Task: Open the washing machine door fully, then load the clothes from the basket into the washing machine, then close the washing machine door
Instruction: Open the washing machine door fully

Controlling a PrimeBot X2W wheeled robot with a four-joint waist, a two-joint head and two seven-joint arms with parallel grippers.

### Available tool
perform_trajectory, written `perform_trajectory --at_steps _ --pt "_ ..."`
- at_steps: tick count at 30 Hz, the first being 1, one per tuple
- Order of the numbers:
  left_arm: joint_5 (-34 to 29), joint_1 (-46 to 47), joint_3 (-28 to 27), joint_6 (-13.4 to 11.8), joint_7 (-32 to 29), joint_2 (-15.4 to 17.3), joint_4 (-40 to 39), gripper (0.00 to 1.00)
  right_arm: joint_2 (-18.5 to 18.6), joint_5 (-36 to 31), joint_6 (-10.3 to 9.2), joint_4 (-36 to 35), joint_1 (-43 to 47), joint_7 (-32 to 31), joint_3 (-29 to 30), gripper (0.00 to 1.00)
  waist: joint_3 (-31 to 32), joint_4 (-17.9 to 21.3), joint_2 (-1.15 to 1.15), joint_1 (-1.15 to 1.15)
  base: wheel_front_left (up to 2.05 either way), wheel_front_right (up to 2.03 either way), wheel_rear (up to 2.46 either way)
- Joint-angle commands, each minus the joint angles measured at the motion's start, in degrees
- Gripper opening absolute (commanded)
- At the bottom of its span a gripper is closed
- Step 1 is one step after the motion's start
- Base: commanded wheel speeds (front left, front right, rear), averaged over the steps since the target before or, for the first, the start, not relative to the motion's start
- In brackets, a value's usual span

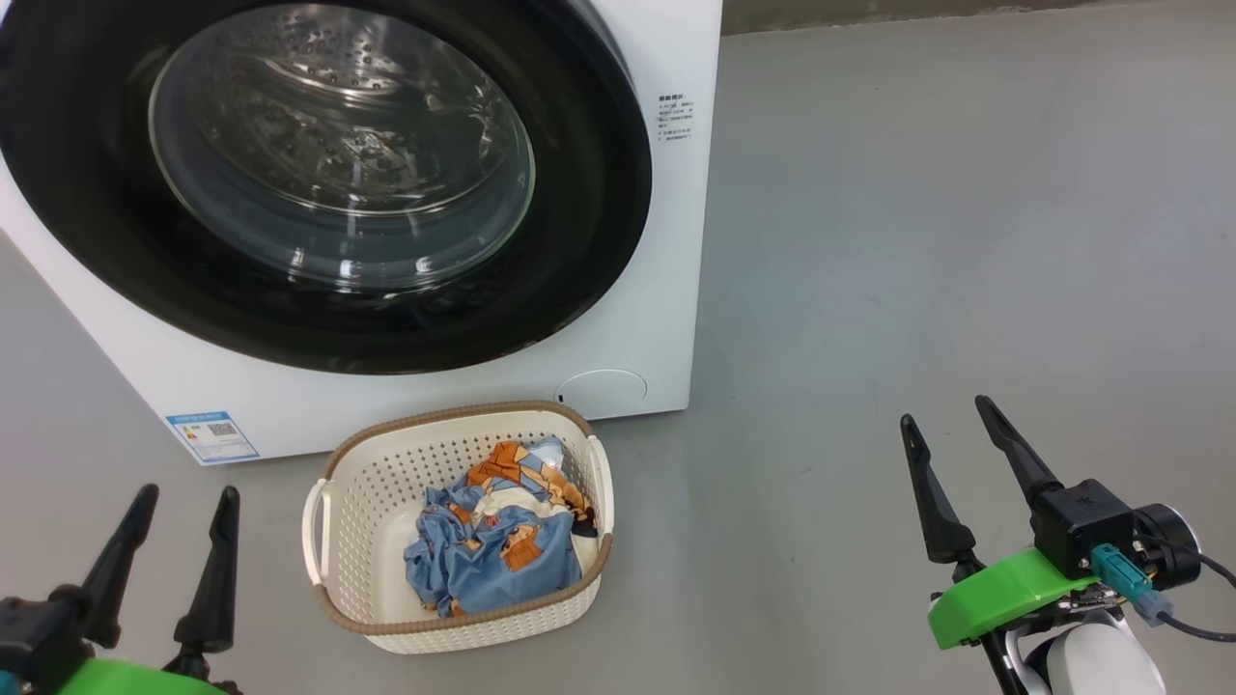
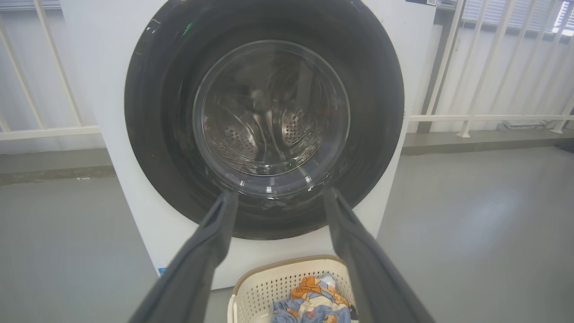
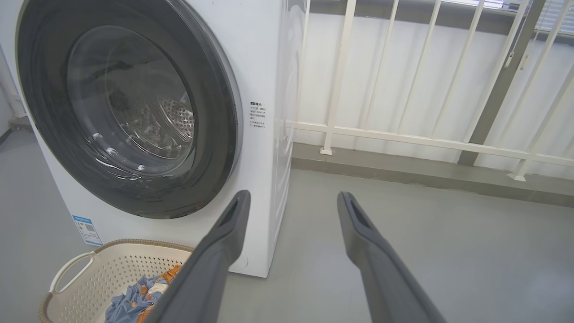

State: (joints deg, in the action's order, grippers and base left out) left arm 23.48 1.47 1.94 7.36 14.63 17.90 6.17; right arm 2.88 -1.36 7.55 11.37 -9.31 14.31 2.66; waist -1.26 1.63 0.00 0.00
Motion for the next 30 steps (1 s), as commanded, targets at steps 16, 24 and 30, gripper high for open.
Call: perform_trajectory --at_steps 16,24,30 --pt "-0.45 1.16 -2.3 0.13 0.37 1.33 -1.11 1.0 -0.01 0.59 -0.06 -0.89 -1.5 0.69 -0.99 1.0 -0.56 -0.84 0.0 0.0 0.0 0.0 0.0" --pt "0.05 1.09 -2.08 0.13 0.37 1.71 -1.36 1.0 -0.01 3.13 -0.06 -1.08 -4.73 0.69 -1.25 1.0 -1.35 -1.73 0.0 0.0 0.0 0.0 0.0" --pt "1.28 1.31 -2.32 0.13 0.37 1.82 -1.44 1.0 -0.01 12.58 -0.06 -1.28 -9.74 0.69 0.06 1.0 -2.19 -2.55 0.0 0.0 0.0 0.0 0.0"
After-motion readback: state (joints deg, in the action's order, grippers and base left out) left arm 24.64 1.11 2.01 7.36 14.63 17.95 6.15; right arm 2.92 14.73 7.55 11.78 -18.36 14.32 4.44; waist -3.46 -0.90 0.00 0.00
